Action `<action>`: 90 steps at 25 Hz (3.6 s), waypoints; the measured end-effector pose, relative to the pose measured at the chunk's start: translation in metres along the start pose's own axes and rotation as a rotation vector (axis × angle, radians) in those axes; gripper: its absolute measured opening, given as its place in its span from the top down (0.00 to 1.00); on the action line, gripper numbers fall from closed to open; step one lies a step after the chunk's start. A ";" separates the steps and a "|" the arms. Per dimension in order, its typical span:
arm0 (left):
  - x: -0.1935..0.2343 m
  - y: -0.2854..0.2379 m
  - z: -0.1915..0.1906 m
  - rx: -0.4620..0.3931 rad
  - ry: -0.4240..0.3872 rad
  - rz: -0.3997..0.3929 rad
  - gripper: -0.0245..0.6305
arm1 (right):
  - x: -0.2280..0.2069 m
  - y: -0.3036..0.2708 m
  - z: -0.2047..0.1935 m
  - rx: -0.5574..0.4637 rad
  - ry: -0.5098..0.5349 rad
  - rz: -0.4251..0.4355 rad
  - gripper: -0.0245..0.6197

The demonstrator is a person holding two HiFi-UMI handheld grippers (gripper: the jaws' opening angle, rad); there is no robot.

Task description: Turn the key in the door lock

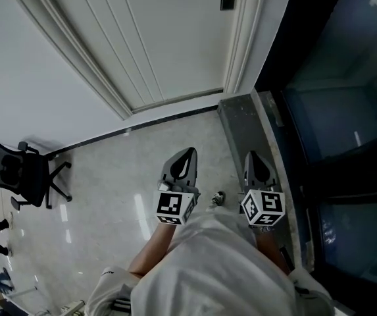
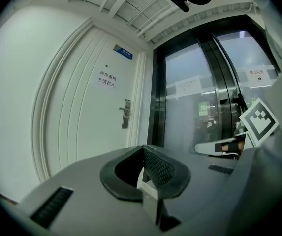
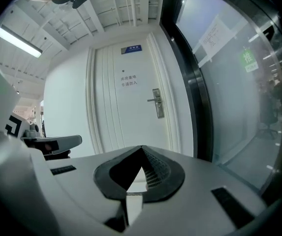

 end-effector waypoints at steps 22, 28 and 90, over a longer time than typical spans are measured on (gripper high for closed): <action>0.047 -0.176 0.025 -0.006 0.050 0.078 0.95 | -0.094 -0.169 0.041 0.051 0.085 0.040 0.97; 0.095 -0.214 0.041 -0.018 0.062 0.035 0.95 | -0.079 -0.216 0.060 0.060 0.104 -0.011 0.97; 0.223 -0.531 0.192 -0.079 -0.097 -0.155 0.95 | -0.109 -0.599 0.331 0.080 1.489 -0.418 0.78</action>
Point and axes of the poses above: the fingertips, and each gripper's own axes: y backward along the fingers, x to its left, z out of its top, the point moved 3 cm from there along y, backward along the fingers, and after that the axes turned 5 degrees about x, right-handed, at the moved point
